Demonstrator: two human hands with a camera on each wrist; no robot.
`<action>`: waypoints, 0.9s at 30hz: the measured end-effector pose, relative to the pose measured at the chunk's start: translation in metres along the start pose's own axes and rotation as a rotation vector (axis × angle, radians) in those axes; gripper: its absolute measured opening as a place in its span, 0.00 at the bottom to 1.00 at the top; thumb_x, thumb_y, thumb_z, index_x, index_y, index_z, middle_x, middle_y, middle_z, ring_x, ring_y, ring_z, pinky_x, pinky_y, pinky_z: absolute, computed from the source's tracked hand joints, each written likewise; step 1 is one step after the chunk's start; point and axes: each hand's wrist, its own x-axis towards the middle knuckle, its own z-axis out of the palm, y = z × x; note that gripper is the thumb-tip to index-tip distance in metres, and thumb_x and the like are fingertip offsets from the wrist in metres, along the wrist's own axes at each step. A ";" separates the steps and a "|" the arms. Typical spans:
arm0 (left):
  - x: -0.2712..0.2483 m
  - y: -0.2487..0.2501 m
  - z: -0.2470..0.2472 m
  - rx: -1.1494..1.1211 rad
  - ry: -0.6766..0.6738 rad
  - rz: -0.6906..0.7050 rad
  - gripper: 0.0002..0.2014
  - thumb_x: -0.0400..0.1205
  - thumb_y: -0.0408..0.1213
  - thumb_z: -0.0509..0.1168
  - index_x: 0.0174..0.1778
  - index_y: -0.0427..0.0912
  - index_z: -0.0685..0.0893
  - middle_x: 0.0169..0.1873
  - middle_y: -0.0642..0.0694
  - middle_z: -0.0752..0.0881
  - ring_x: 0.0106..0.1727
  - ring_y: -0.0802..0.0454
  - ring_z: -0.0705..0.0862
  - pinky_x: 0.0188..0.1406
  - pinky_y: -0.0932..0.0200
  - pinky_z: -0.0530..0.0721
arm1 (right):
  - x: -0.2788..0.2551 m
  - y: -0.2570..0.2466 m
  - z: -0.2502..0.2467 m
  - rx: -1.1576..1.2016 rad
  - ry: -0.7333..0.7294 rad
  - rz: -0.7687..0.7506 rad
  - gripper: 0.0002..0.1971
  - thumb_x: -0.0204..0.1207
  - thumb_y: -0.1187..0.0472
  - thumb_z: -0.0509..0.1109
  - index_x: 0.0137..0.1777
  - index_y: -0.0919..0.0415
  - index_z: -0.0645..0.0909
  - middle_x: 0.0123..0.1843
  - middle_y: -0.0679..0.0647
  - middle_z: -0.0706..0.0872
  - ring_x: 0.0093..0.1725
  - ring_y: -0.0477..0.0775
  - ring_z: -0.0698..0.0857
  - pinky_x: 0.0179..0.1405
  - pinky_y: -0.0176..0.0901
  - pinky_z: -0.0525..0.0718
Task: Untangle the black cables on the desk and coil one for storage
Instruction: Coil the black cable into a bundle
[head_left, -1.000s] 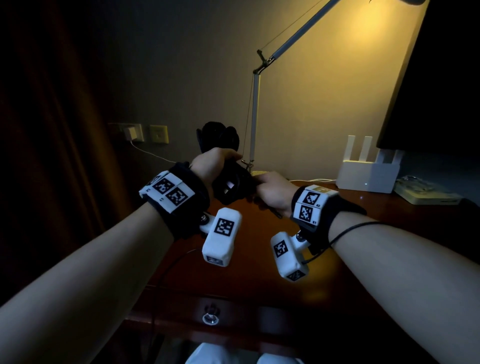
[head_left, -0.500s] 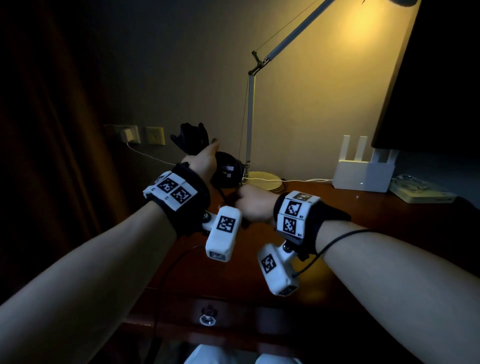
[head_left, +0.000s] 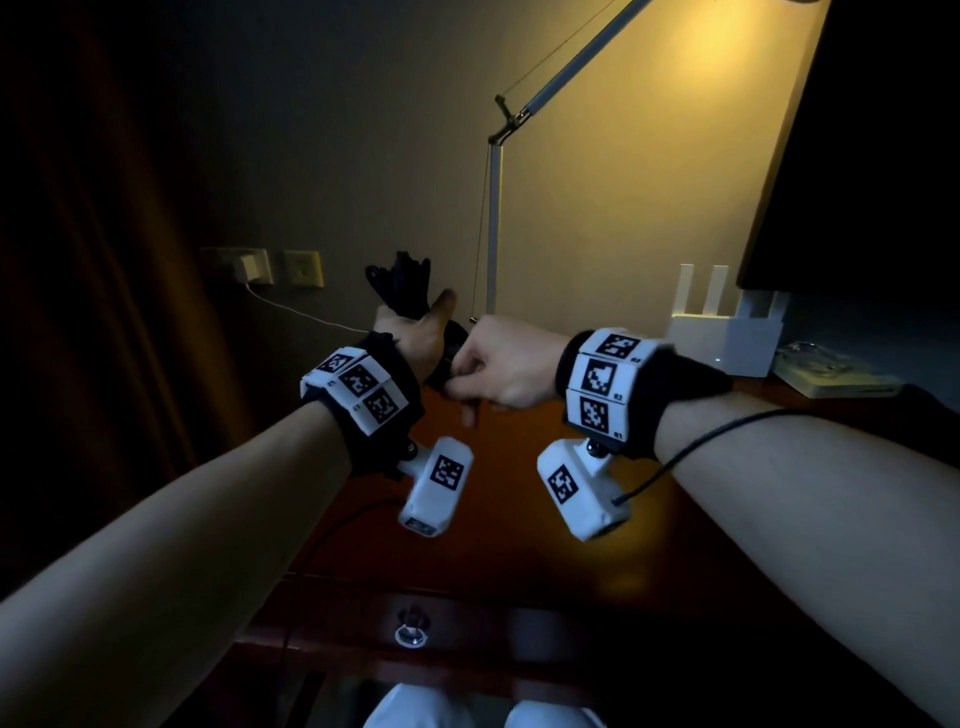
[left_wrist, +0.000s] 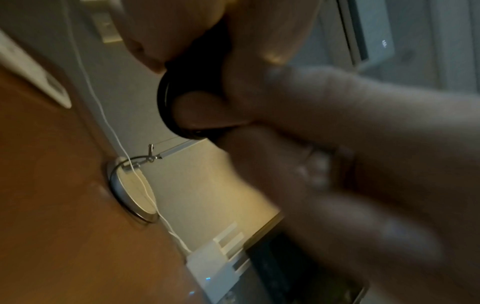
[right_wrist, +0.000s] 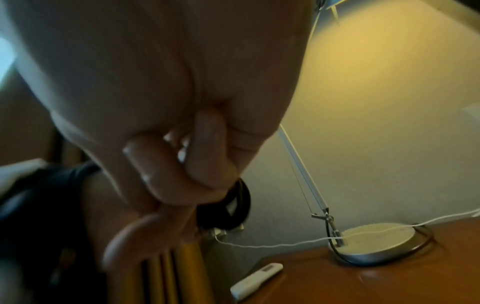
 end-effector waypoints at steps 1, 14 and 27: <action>-0.001 0.000 -0.001 0.037 -0.049 0.003 0.33 0.72 0.55 0.72 0.68 0.36 0.79 0.59 0.43 0.86 0.57 0.48 0.85 0.56 0.57 0.81 | -0.002 -0.002 -0.003 0.025 0.010 -0.020 0.16 0.81 0.57 0.68 0.37 0.67 0.89 0.30 0.54 0.90 0.24 0.49 0.79 0.27 0.40 0.77; -0.020 0.001 -0.013 -0.248 -0.346 -0.104 0.24 0.71 0.41 0.74 0.58 0.28 0.84 0.45 0.34 0.89 0.39 0.46 0.90 0.34 0.61 0.85 | -0.005 0.018 -0.016 0.673 0.417 0.078 0.07 0.73 0.65 0.77 0.45 0.69 0.87 0.30 0.56 0.84 0.23 0.45 0.74 0.15 0.32 0.69; -0.032 0.004 -0.024 -0.351 -0.601 -0.292 0.16 0.81 0.36 0.62 0.59 0.27 0.82 0.48 0.36 0.83 0.48 0.42 0.83 0.48 0.55 0.80 | 0.003 0.031 -0.008 0.890 0.292 0.100 0.10 0.76 0.67 0.72 0.58 0.62 0.84 0.28 0.51 0.80 0.25 0.45 0.71 0.18 0.32 0.66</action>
